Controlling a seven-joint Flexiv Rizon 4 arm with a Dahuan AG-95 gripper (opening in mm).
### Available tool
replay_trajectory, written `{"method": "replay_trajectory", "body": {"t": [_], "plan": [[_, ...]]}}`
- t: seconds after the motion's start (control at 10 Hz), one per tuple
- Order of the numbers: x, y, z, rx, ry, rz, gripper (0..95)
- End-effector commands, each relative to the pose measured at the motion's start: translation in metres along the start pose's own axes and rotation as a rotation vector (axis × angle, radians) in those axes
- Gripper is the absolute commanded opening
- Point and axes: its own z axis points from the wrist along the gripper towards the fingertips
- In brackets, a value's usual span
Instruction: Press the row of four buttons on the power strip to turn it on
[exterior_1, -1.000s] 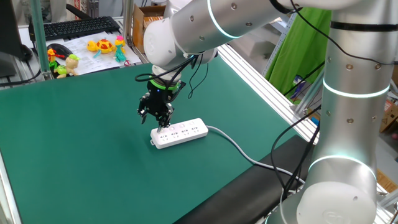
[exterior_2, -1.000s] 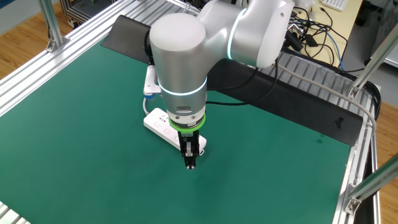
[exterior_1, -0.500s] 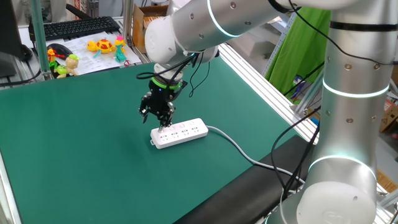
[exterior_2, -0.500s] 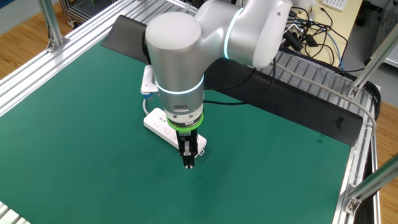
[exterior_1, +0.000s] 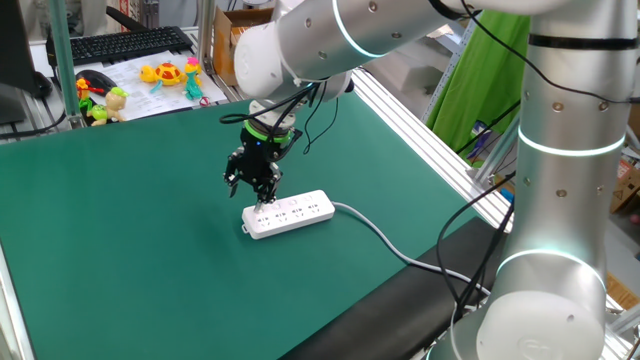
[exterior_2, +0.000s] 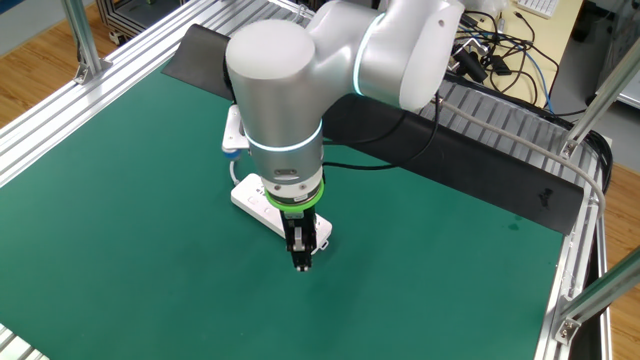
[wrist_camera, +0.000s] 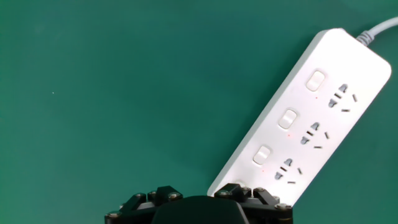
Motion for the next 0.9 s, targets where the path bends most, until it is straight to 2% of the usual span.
{"method": "replay_trajectory", "body": {"t": [0.1,0.3,0.6,0.7,0.9], "plan": [[0.001,0.000,0.005,-0.008,0.009,0.007,57.0],[0.005,0.000,0.014,-0.008,-0.001,0.008,57.0],[0.006,-0.001,0.014,-0.007,-0.003,0.005,57.0],[0.006,-0.002,0.011,0.005,-0.012,-0.001,57.0],[0.006,-0.006,0.000,0.032,0.001,-0.016,57.0]]}}
